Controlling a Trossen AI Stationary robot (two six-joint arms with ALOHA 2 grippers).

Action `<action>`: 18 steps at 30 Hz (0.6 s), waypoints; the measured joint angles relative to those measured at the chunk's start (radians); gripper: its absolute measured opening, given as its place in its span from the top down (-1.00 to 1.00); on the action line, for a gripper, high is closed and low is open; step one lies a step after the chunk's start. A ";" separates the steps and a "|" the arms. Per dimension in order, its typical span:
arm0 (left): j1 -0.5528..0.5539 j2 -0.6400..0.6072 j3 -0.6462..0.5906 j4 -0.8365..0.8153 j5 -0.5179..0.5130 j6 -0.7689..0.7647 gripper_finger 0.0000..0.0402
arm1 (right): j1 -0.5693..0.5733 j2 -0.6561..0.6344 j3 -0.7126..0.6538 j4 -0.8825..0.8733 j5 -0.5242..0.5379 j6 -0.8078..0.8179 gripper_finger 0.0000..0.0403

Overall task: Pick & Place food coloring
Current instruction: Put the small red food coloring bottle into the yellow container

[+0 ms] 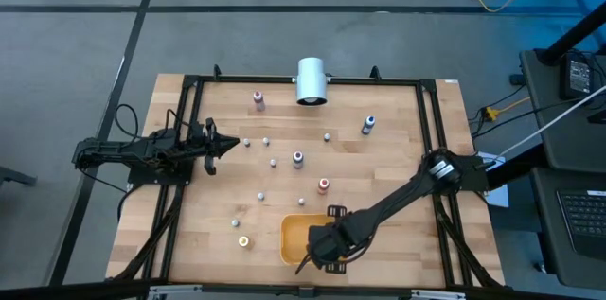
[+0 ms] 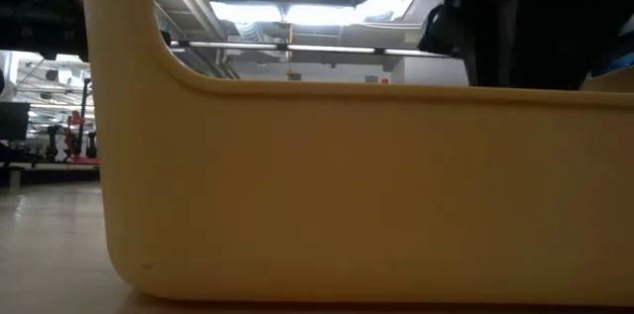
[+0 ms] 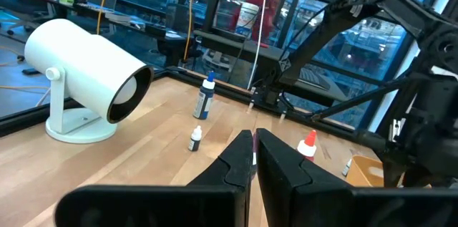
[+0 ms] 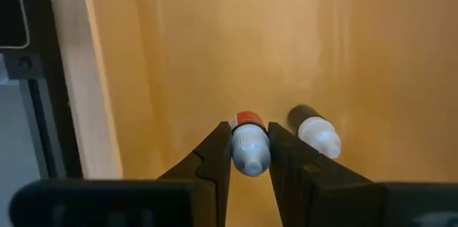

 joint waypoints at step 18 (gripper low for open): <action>0.000 0.000 0.000 0.000 0.000 0.000 0.91 | 0.016 0.021 -0.047 0.003 0.073 0.028 0.59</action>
